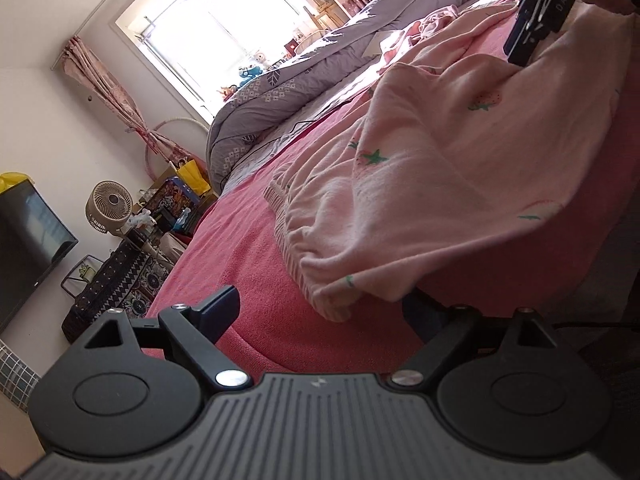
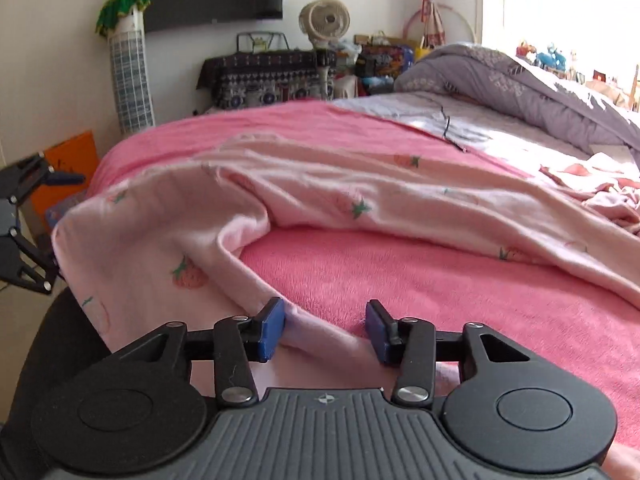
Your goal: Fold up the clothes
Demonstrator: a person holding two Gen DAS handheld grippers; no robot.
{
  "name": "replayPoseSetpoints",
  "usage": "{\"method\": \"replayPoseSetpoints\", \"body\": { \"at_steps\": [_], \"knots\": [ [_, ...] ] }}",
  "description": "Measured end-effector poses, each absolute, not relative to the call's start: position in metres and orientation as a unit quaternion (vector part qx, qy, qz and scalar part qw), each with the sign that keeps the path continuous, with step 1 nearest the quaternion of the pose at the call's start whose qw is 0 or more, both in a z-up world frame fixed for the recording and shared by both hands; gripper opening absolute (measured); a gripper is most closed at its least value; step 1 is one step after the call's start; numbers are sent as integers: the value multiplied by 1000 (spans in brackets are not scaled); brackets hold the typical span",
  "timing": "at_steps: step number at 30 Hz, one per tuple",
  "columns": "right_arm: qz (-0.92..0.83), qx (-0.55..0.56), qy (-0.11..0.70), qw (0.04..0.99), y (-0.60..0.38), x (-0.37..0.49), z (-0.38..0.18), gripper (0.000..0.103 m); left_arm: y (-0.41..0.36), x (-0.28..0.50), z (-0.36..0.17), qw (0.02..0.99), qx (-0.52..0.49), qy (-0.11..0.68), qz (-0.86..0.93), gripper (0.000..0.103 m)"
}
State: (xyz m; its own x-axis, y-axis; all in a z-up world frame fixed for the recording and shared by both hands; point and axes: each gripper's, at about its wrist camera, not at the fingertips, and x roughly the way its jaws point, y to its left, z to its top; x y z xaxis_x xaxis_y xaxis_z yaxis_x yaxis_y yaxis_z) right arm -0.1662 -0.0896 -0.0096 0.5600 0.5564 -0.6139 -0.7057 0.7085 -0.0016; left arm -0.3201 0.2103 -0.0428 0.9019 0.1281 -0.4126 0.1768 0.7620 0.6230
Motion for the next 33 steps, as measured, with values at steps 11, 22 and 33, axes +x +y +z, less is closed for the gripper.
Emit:
{"method": "replayPoseSetpoints", "body": {
  "at_steps": [11,22,33],
  "knots": [
    [321,-169,265,893,-138,-185,19,56,332,-278,54,984,-67,167,2,97],
    [172,-92,264,944,-206,-129,19,60,305,-87,-7,915,-198,347,-61,89],
    [97,-71,239,964,-240,-92,20,76,317,-92,-4,910,-279,300,-72,29]
  ]
}}
